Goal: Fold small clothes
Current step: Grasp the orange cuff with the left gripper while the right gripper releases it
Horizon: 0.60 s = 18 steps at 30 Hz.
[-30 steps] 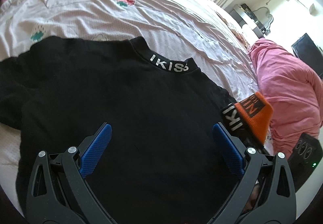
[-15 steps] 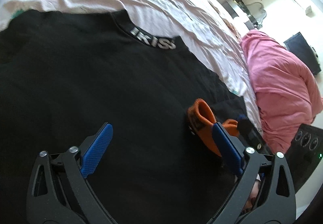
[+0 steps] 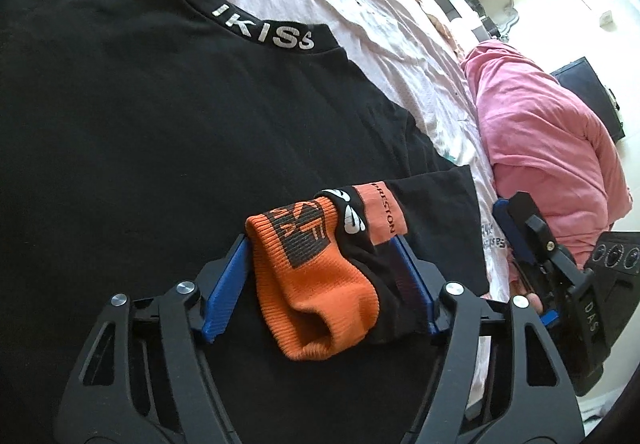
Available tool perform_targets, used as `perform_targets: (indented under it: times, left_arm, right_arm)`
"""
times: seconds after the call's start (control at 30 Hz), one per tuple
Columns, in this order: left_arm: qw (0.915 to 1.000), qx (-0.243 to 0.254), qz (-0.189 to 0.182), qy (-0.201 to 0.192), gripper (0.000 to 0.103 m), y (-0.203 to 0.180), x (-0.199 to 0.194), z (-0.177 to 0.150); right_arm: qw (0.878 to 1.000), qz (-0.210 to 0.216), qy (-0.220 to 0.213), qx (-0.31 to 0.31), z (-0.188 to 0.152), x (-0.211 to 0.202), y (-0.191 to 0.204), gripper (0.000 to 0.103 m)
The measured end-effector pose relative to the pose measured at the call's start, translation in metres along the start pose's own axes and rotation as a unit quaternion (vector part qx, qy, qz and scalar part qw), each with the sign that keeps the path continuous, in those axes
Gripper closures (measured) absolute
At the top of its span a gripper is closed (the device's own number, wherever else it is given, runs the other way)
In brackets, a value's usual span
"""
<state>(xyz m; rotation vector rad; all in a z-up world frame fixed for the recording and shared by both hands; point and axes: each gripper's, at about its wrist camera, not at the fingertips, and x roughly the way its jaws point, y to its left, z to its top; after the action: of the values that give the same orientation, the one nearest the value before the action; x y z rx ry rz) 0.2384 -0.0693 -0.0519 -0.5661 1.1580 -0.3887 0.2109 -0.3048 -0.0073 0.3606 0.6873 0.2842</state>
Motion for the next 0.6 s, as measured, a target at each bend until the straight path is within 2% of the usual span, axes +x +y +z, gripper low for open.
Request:
perform_targets:
  times: [0.07, 0.13, 0.17, 0.27, 0.33, 0.47, 0.6]
  left_arm:
    - [0.9999, 0.007, 0.012, -0.005, 0.054, -0.004, 0.002, 0.001]
    - [0.9991, 0.022, 0.032, -0.015, 0.086, -0.009, 0.002, 0.003]
    - [0.9984, 0.032, 0.042, -0.022, 0.090, -0.012, 0.001, 0.004]
    - [0.9972, 0.054, 0.040, -0.031, 0.094, -0.021, -0.005, 0.009]
    - [0.9949, 0.071, 0.048, -0.053, 0.095, -0.027, -0.020, 0.015]
    - [0.9913, 0.080, 0.049, -0.092, 0.096, -0.029, -0.054, 0.029]
    - [0.9884, 0.083, 0.056, -0.114, 0.096, -0.024, -0.082, 0.039]
  right_arm:
    - [1.000, -0.007, 0.000, 0.004, 0.001, -0.001, -0.005, 0.065]
    - [1.000, -0.015, 0.001, 0.013, 0.002, -0.002, -0.012, 0.065]
    - [1.000, -0.019, 0.000, 0.019, 0.004, -0.003, -0.016, 0.065]
    - [0.999, -0.043, -0.006, 0.032, 0.007, -0.008, -0.030, 0.065]
    - [0.998, -0.051, -0.008, 0.038, 0.009, -0.010, -0.038, 0.065]
    - [0.996, -0.059, -0.011, 0.061, 0.012, -0.015, -0.052, 0.065]
    - [0.996, -0.064, -0.012, 0.065, 0.013, -0.016, -0.056, 0.065]
